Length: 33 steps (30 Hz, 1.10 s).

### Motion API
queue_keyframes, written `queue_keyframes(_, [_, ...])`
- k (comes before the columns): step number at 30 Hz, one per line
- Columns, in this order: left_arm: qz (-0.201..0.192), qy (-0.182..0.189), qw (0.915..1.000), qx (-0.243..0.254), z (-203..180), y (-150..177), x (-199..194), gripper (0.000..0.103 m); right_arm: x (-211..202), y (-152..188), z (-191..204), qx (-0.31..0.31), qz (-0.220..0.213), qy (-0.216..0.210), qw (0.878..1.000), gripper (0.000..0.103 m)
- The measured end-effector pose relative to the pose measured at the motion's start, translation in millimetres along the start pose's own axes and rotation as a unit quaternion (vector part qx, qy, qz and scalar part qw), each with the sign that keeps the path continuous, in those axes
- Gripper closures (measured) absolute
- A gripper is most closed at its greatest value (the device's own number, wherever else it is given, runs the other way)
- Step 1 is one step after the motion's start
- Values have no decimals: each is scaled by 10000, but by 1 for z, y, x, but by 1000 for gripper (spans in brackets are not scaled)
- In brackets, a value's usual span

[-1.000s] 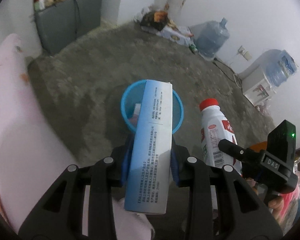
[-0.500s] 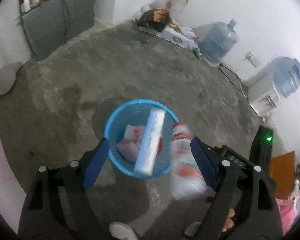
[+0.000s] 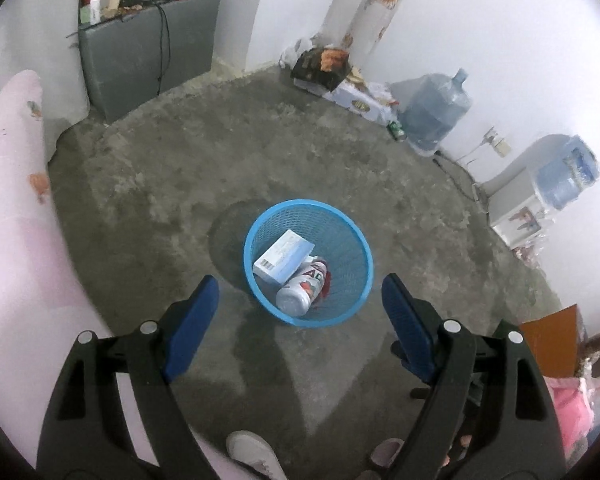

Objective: Collect trash
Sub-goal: 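Move both open tools back over the snack bags on the table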

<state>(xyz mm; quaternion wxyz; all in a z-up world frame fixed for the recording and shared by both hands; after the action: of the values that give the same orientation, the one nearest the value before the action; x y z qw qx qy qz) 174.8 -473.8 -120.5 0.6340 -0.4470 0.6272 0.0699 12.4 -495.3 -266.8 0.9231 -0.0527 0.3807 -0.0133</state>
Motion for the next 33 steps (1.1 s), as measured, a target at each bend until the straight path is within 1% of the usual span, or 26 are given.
queue_keyframes(3, [-52,61,10000,-24,13,13,-37,24,-14,24,35,-533,39,-8,9986,28])
queue_keyframes(5, [-129,-31,9999,-36,29,24,-69,24,-21,36,63,-909,79,-80,9958,27])
queue_keyframes(6, [-166,-54,9998,-43,35,27,-80,24,-26,42,80,-1146,108,-162,9932,25])
queue_keyframes(9, [-391,-152,9989,-207,66,45,-128,24,-35,61,124,-1688,212,-403,9846,21])
queue_keyframes(12, [-651,-248,9964,-474,97,66,-169,23,-45,92,171,-2194,490,-783,9713,18])
queue_keyframes(14, [-836,-360,9936,-663,122,87,-199,23,-49,108,189,-2390,640,-934,9644,18])
queue_keyframes(15, [-911,-424,9923,-726,133,96,-209,22,-50,120,199,-2512,754,-1033,9594,18])
queue_keyframes(17, [-1040,-562,9894,-847,154,114,-230,22,-50,138,210,-2623,914,-1148,9538,18])
queue_keyframes(20, [-1200,-778,9828,-1166,192,141,-258,22,-46,167,224,-2757,1231,-1271,9448,18])
queue_keyframes(22, [-1297,-917,9768,-1435,219,157,-274,22,-44,184,232,-2820,1378,-1331,9401,18])
queue_keyframes(24, [-1415,-1085,9683,-1746,248,177,-293,22,-43,198,239,-2873,1530,-1403,9351,18])
queue_keyframes(25, [-1440,-1120,9662,-1824,256,181,-297,22,-42,204,242,-2899,1583,-1416,9332,18])
queue_keyframes(27, [-1521,-1245,9580,-2089,279,201,-312,22,-40,218,249,-2997,1702,-1414,9280,18])
queue_keyframes(33, [-1710,-1492,9359,-2693,334,242,-345,22,-31,258,264,-3206,2058,-1405,9139,18])
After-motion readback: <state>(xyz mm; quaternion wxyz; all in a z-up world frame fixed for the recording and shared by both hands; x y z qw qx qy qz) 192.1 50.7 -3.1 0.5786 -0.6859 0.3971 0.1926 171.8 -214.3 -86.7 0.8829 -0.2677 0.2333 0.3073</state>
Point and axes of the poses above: each gripper's, at about its wrist camera, not at the fingertips, and x roughly the way its jaws point, z to its left, y to its underside, the point moved 9 cm from there along x, roughly the way its jaws point, and after that the axes turned 8 degrees about -y, right-handed, at the moved point
